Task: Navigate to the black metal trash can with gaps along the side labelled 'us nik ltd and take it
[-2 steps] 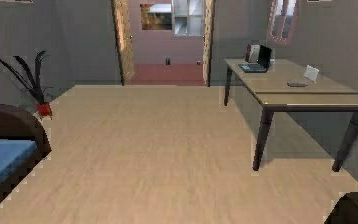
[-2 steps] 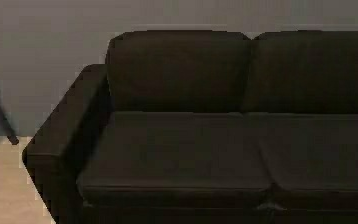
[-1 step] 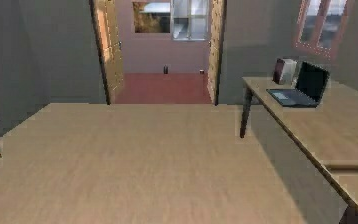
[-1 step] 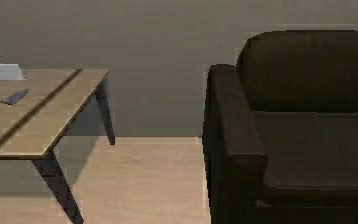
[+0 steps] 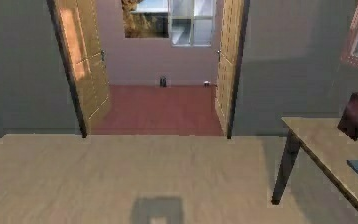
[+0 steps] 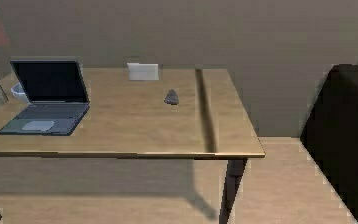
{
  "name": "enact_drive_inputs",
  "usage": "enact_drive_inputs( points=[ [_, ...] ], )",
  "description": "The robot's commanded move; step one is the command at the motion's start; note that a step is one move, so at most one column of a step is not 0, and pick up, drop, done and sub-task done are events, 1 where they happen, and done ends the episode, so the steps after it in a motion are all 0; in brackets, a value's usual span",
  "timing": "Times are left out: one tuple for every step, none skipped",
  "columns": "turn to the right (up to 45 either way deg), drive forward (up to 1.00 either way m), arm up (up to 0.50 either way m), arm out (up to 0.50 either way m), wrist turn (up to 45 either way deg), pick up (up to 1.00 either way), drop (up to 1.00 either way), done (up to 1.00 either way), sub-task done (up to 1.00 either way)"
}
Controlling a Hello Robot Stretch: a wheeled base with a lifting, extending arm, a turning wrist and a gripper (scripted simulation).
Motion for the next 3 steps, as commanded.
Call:
enact_drive_inputs(
  points=[
    [3.0, 0.00, 0.00, 0.00, 0.0, 0.00, 0.00, 0.00, 0.00],
    [0.0, 1.00, 0.00, 0.00, 0.0, 0.00, 0.00, 0.00, 0.00],
    [0.0, 1.00, 0.00, 0.00, 0.0, 0.00, 0.00, 0.00, 0.00]
  ],
)
